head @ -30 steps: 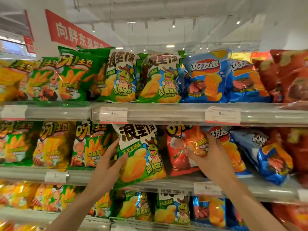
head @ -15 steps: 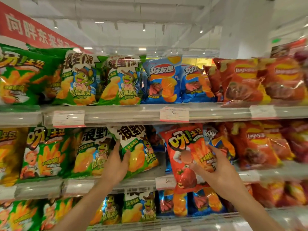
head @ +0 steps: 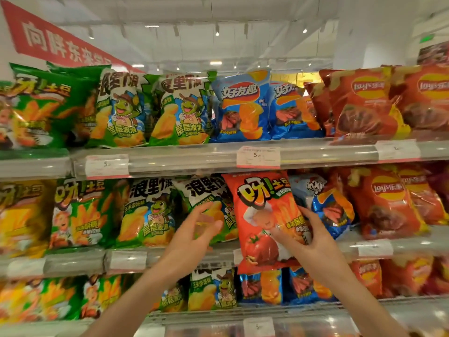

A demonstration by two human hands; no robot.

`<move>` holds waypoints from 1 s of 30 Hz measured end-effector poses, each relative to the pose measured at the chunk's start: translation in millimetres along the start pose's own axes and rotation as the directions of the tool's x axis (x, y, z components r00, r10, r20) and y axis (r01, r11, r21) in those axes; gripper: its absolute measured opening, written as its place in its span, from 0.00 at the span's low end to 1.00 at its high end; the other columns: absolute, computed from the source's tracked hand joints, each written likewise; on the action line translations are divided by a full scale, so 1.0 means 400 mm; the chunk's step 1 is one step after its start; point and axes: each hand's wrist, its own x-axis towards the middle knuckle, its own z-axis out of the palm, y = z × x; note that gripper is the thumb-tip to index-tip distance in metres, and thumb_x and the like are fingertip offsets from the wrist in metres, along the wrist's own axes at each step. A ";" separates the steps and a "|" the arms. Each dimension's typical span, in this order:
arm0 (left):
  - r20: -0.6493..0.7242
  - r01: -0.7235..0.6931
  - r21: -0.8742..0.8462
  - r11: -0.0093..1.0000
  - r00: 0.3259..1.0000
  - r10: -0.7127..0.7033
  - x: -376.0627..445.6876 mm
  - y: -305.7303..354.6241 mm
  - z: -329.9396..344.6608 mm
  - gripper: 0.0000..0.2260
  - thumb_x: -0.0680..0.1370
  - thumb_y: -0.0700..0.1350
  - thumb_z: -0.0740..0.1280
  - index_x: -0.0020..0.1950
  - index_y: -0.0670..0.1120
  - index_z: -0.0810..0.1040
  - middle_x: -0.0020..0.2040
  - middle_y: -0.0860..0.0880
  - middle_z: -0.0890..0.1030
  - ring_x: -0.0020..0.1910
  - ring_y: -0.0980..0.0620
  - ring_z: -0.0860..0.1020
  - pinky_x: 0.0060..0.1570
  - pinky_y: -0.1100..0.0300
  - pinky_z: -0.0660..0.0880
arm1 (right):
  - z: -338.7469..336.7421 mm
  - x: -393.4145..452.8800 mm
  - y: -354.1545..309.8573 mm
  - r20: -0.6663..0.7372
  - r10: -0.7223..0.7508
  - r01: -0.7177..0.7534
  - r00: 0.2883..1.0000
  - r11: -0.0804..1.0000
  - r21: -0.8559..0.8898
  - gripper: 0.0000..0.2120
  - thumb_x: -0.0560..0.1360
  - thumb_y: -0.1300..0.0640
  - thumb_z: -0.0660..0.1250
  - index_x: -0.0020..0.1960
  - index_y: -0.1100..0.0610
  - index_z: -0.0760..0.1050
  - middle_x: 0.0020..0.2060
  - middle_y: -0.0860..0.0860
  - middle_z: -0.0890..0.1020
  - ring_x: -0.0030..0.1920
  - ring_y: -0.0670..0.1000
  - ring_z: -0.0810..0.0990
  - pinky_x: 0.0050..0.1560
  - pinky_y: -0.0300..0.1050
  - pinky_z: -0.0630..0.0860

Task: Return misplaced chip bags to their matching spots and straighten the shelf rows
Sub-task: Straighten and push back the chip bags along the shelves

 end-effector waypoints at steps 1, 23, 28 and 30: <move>0.055 0.009 -0.050 0.999 0.998 -0.007 -0.013 0.012 0.005 0.21 0.78 0.59 0.65 0.69 0.71 0.64 0.61 0.61 0.75 0.56 0.62 0.78 0.51 0.60 0.81 | 0.017 -0.003 0.004 0.019 -0.003 0.003 1.000 1.000 0.024 0.45 0.64 0.34 0.75 0.75 0.43 0.61 0.58 0.38 0.80 0.52 0.35 0.81 0.46 0.31 0.78; -0.127 -0.012 -0.080 0.997 0.992 0.002 -0.285 -0.167 -0.480 0.32 0.75 0.56 0.71 0.72 0.73 0.59 0.70 0.62 0.70 0.55 0.60 0.82 0.54 0.56 0.80 | 0.578 -0.140 -0.214 0.276 -0.116 0.113 0.954 0.993 0.027 0.37 0.67 0.32 0.71 0.71 0.37 0.61 0.58 0.34 0.76 0.54 0.32 0.78 0.55 0.39 0.79; -0.226 0.032 -0.031 0.999 0.973 -0.038 -0.437 -0.282 -0.747 0.32 0.73 0.59 0.71 0.72 0.74 0.59 0.66 0.62 0.72 0.55 0.62 0.80 0.53 0.54 0.81 | 0.861 -0.224 -0.310 0.399 -0.139 0.131 0.906 0.990 0.049 0.38 0.66 0.28 0.71 0.71 0.35 0.60 0.59 0.34 0.77 0.56 0.36 0.79 0.58 0.47 0.80; -0.272 0.053 -0.032 0.998 0.960 -0.060 -0.496 -0.325 -0.844 0.32 0.74 0.57 0.72 0.73 0.71 0.60 0.66 0.59 0.75 0.56 0.61 0.81 0.52 0.54 0.82 | 0.971 -0.259 -0.348 0.440 -0.150 0.141 0.885 0.989 0.055 0.37 0.66 0.28 0.70 0.69 0.34 0.60 0.58 0.33 0.76 0.56 0.38 0.79 0.58 0.47 0.80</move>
